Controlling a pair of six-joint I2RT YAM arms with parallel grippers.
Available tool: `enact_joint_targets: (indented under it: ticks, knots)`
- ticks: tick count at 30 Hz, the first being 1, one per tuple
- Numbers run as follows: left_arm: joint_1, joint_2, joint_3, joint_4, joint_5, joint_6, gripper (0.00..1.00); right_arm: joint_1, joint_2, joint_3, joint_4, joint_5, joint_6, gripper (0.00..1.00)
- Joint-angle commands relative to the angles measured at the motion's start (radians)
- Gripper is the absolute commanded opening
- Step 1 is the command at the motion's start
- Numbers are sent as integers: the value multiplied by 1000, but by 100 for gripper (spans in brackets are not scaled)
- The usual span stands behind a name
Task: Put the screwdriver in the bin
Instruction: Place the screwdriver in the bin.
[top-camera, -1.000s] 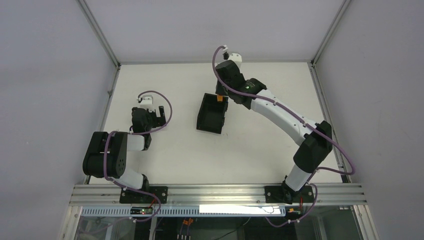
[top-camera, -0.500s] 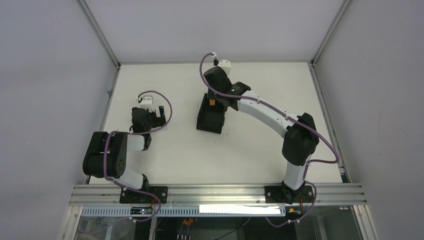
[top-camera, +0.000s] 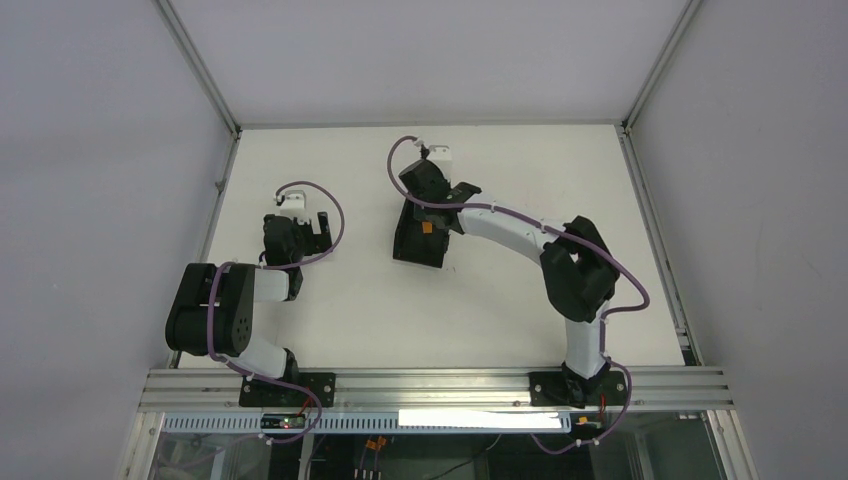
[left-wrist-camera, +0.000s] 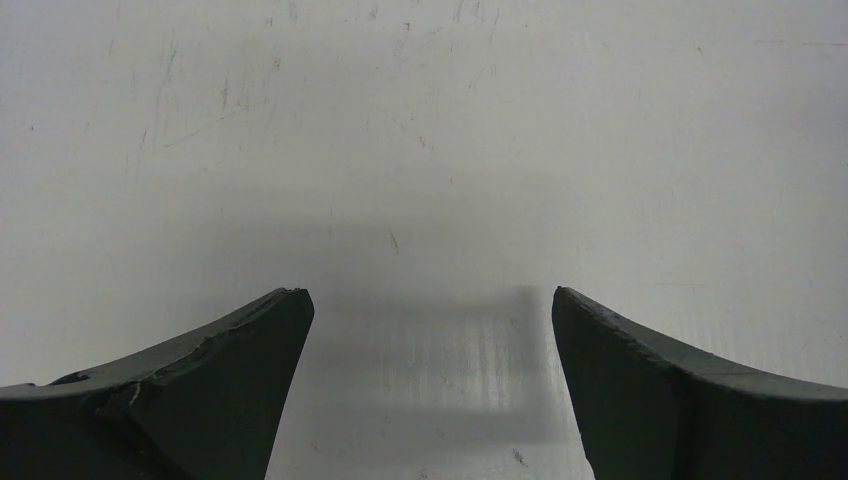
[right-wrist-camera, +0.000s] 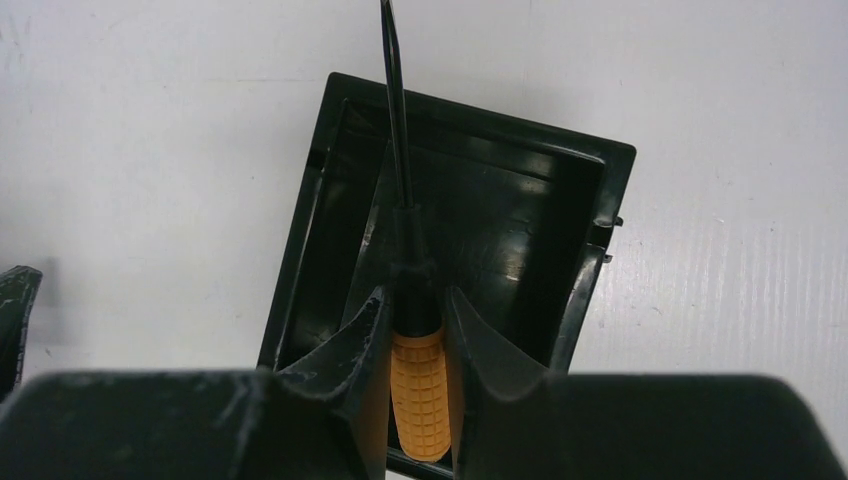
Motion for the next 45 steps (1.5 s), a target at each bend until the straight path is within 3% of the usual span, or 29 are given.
enact_joint_targets:
  ticks: [1, 15, 28, 45]
  knots:
    - [0, -24, -2, 27, 5, -5, 99, 10, -6, -11, 67, 29, 10, 0]
    - [0, -23, -2, 27, 5, -5, 99, 26, 61, -64, 93, -45, 9, 4]
    - [1, -23, -2, 27, 5, -5, 99, 42, 7, -50, 53, -9, -7, 49]
    - [0, -23, -2, 27, 5, -5, 99, 48, -141, 91, -46, 57, -104, 61]
